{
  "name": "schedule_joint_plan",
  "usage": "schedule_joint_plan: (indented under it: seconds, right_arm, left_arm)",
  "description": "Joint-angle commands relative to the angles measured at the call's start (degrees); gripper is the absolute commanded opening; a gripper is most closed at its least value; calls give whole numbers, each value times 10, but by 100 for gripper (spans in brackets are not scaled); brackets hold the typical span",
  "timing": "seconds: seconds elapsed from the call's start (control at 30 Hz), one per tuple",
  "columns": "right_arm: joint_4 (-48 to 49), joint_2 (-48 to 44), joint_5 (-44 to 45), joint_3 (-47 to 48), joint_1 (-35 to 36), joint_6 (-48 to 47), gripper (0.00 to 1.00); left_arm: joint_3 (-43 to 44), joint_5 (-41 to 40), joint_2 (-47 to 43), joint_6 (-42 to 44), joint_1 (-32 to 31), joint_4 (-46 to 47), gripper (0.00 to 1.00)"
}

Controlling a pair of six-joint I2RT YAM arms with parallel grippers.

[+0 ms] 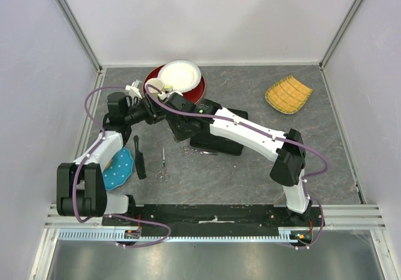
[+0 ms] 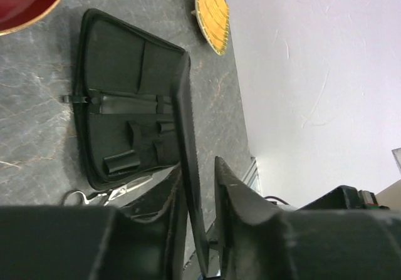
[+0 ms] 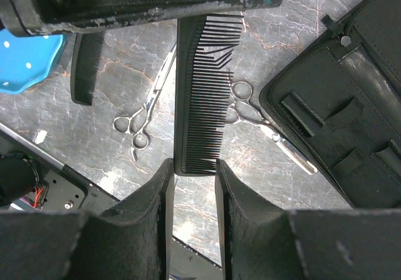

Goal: Sort the hair-cutting tools

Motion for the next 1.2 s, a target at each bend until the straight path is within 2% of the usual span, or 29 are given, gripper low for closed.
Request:
schedule_joint_plan:
  seconds: [0.0, 0.07, 0.13, 0.17, 0.23, 0.27, 0.43, 0.63, 0.73, 0.83, 0.87, 0.93, 1.03, 1.17]
  right_arm:
    - [20, -40, 7, -9, -2, -9, 30]
    - [22, -44, 10, -11, -2, -12, 34]
    - [23, -50, 18, -11, -2, -11, 42]
    - [25, -53, 21, -11, -4, -10, 56]
    - [37, -68, 28, -15, -4, -10, 69]
    - [41, -74, 38, -15, -6, -11, 81]
    - [69, -120, 40, -17, -30, -10, 96]
    - [153, -200, 59, -58, -67, -40, 98]
    - [221, -250, 54, -102, -109, -4, 98]
    - [320, -301, 9, -172, -148, 35, 98]
    - [382, -311, -7, -192, -155, 46, 98]
    - [432, -332, -50, -238, -174, 74, 98]
    - [494, -332, -87, -255, -191, 120, 98]
    - [594, -315, -159, -256, -198, 153, 90]
  left_arm:
    - [30, -1, 4, 11, -11, 30, 22]
    - [33, 0, 10, 14, -12, 29, 10]
    - [42, 0, 16, 16, -12, 25, 3]
    - [46, -1, 17, 17, -12, 23, 2]
    - [58, -6, 16, 19, -12, 12, 2]
    - [64, -8, 15, 20, -12, 6, 2]
    - [125, -23, 14, 31, -12, -35, 2]
    - [254, -28, 37, 2, -13, -48, 2]
    - [326, -46, 52, -37, -18, -42, 2]
    - [371, -80, 62, -103, -28, 2, 2]
    - [381, -92, 62, -123, -32, 19, 2]
    - [390, -142, 61, -165, -50, 54, 2]
    - [403, -216, 51, -180, -83, 83, 2]
    - [423, -319, 39, -183, -136, 82, 2]
